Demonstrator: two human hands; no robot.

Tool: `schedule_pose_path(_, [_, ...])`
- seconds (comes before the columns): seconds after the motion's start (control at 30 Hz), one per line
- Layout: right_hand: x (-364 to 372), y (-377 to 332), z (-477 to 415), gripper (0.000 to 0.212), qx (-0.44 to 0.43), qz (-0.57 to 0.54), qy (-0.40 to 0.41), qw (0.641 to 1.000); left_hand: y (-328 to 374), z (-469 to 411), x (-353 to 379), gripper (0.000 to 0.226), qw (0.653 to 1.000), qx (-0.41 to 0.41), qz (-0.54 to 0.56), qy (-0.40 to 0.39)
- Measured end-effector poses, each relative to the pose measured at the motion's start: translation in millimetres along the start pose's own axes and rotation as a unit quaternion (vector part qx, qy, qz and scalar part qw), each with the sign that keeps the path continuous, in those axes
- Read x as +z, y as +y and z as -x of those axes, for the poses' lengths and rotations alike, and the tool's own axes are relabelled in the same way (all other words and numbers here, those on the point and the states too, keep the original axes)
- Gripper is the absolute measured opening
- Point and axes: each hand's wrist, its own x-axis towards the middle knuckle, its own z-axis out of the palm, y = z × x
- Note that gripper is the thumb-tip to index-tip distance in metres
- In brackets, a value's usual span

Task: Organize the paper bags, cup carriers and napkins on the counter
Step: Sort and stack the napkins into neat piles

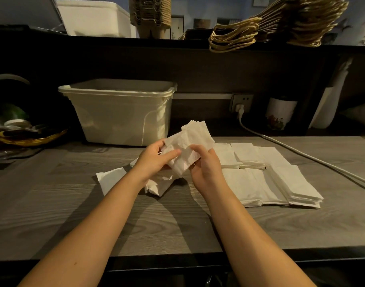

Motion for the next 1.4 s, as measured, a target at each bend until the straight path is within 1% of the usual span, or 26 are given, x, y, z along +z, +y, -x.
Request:
schedule_pose_path(0.1, [-7, -7, -1, 0.052, -0.055, 0.138, 0.017, 0.989, 5, -1, -9, 0.019, 1.000, 0.021, -0.020, 0.002])
schedule_pose_path(0.17, [-15, -16, 4, 0.062, -0.056, 0.212, 0.013, 0.976, 7, -1, -15, 0.020, 0.997, 0.048, -0.062, -0.013])
schedule_pose_path(0.2, [-19, -21, 8, 0.065, -0.060, 0.260, 0.001, 0.964, 8, 0, -17, 0.021, 0.994, 0.064, -0.088, -0.022])
schedule_pose_path(0.27, [-28, -33, 17, 0.065, -0.081, 0.361, -0.031, 0.928, 9, 3, -17, 0.025, 0.986, 0.089, -0.129, -0.049])
schedule_pose_path(0.33, [-34, -44, 29, 0.065, -0.104, 0.440, -0.054, 0.890, 9, 5, -14, 0.029, 0.979, 0.103, -0.153, -0.085])
schedule_pose_path(0.4, [-38, -51, 39, 0.065, -0.120, 0.516, -0.060, 0.846, 8, 7, -8, 0.027, 0.974, 0.108, -0.162, -0.118])
schedule_pose_path(0.47, [-41, -50, 47, 0.059, -0.133, 0.586, -0.055, 0.797, 5, 9, -1, 0.026, 0.967, 0.113, -0.175, -0.148])
schedule_pose_path(0.5, [-43, -47, 49, 0.056, -0.133, 0.602, -0.050, 0.786, 4, 10, 1, 0.027, 0.962, 0.117, -0.185, -0.162])
schedule_pose_path(0.57, [-47, -42, 53, 0.055, -0.125, 0.607, -0.042, 0.784, 2, 10, 3, 0.034, 0.957, 0.115, -0.194, -0.183])
schedule_pose_path(0.67, [-51, -37, 58, 0.064, -0.114, 0.600, -0.069, 0.789, 4, 13, 2, 0.049, 0.957, 0.077, -0.174, -0.218])
schedule_pose_path(0.73, [-53, -37, 60, 0.068, -0.120, 0.581, -0.086, 0.800, 5, 15, 4, 0.050, 0.958, 0.060, -0.163, -0.228])
schedule_pose_path(0.8, [-54, -38, 60, 0.067, -0.128, 0.566, -0.090, 0.809, 5, 17, 11, 0.041, 0.966, 0.048, -0.136, -0.213])
schedule_pose_path(0.87, [-56, -38, 60, 0.066, -0.136, 0.570, -0.091, 0.806, 4, 17, 19, 0.031, 0.978, 0.034, -0.093, -0.184])
schedule_pose_path(0.97, [-56, -38, 60, 0.065, -0.141, 0.580, -0.092, 0.797, 0, 15, 28, 0.013, 0.991, 0.022, -0.058, -0.121])
schedule_pose_path(1.0, [-56, -38, 60, 0.065, -0.139, 0.582, -0.092, 0.796, -1, 14, 30, 0.012, 0.993, 0.018, -0.045, -0.107])
schedule_pose_path(1.07, [-56, -38, 60, 0.068, -0.131, 0.585, -0.092, 0.795, -4, 12, 31, 0.014, 0.995, 0.014, -0.030, -0.099])
schedule_pose_path(1.2, [-57, -37, 61, 0.078, -0.109, 0.599, -0.088, 0.788, -6, 11, 34, 0.024, 0.994, -0.008, -0.047, -0.099])
schedule_pose_path(1.3, [-57, -37, 59, 0.074, -0.103, 0.604, -0.079, 0.787, -4, 13, 37, 0.027, 0.995, -0.007, -0.042, -0.087])
schedule_pose_path(1.4, [-57, -37, 58, 0.069, -0.119, 0.613, -0.068, 0.778, -2, 15, 39, 0.025, 0.996, 0.010, -0.054, -0.074])
